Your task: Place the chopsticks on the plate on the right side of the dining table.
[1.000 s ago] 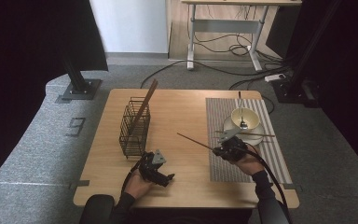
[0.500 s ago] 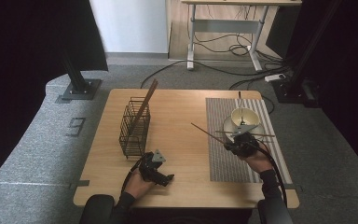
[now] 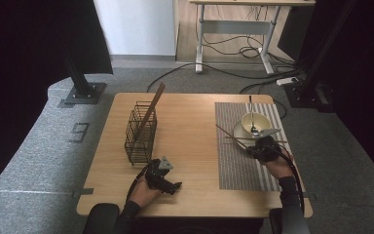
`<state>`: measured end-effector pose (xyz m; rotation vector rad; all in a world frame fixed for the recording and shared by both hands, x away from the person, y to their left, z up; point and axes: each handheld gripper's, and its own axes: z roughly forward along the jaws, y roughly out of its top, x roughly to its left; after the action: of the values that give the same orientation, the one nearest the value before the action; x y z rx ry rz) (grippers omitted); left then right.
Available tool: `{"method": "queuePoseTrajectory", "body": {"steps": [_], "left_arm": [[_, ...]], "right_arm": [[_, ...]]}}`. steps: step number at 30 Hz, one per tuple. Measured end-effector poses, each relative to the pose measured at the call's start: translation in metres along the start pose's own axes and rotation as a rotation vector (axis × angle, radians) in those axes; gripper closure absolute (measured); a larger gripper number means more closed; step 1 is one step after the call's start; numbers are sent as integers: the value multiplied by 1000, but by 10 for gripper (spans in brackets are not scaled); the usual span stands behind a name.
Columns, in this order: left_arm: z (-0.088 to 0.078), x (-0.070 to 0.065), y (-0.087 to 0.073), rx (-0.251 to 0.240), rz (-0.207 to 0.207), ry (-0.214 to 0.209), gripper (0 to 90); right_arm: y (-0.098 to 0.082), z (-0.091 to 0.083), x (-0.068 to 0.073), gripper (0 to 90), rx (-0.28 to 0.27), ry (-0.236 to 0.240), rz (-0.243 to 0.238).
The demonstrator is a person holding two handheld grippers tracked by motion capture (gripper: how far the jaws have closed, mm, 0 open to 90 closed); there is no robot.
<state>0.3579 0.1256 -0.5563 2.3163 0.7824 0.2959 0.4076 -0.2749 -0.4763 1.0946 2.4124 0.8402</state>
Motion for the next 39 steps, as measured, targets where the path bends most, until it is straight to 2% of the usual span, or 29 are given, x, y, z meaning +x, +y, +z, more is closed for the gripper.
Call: {"method": "queuePoseTrajectory", "body": {"steps": [10, 23, 34, 39], "left_arm": [[0, 0, 0, 0, -1, -1, 0], [0, 0, 0, 1, -1, -1, 0], [0, 0, 0, 1, 0, -3, 0], [0, 0, 0, 1, 0, -3, 0]], "right_arm": [[-15, 3, -24, 824, 24, -35, 66], [-27, 13, -44, 823, 45, -32, 117], [-34, 17, -58, 806, 35, -23, 155], [-37, 17, -63, 780, 29, -36, 172]]}}
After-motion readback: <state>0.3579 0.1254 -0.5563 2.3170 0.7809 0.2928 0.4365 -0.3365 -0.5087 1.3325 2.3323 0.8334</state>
